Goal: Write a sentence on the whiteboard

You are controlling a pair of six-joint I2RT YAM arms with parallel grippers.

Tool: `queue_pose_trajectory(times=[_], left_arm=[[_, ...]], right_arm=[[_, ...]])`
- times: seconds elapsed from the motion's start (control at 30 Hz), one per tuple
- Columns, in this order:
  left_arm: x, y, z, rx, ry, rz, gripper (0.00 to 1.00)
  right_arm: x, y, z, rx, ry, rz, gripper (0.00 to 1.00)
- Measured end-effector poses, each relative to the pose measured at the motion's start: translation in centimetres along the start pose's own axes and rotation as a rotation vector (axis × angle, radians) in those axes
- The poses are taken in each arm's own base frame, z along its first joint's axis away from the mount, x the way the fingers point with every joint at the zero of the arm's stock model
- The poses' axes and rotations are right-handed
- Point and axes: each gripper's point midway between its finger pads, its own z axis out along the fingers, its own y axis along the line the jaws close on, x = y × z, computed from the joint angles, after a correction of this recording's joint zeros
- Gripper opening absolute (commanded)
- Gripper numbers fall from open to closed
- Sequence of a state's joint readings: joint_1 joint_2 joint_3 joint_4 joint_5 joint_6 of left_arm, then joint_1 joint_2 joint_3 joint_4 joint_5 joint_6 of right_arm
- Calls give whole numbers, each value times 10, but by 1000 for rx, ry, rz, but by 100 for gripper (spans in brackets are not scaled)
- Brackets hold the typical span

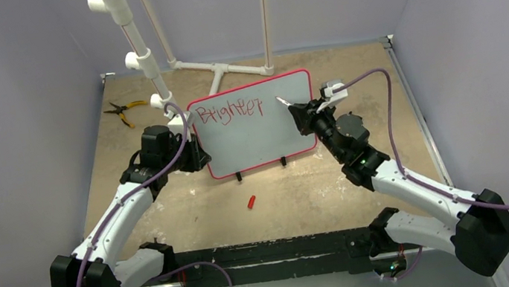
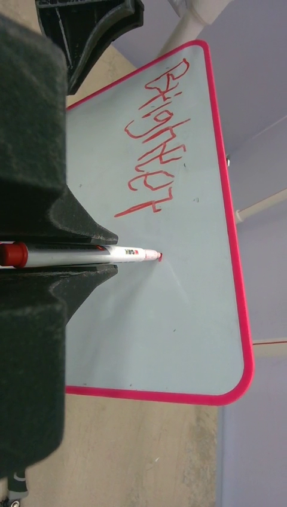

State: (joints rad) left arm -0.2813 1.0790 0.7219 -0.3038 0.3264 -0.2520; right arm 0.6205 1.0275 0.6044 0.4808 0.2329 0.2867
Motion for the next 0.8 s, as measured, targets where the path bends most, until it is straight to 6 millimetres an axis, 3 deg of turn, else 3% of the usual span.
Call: queue_pose_trajectory(times=[0.33,0.57,0.8], left_arm=[[0,0,0,0,0,0,20],[0,0,0,0,0,0,20],[0,0,0,1,-1,1,20]], right_arm=[[9,9,0,-59,31,-9,0],[28,2,-8,-45,74,0,0],[28,-4,-11,-11,75,13,0]])
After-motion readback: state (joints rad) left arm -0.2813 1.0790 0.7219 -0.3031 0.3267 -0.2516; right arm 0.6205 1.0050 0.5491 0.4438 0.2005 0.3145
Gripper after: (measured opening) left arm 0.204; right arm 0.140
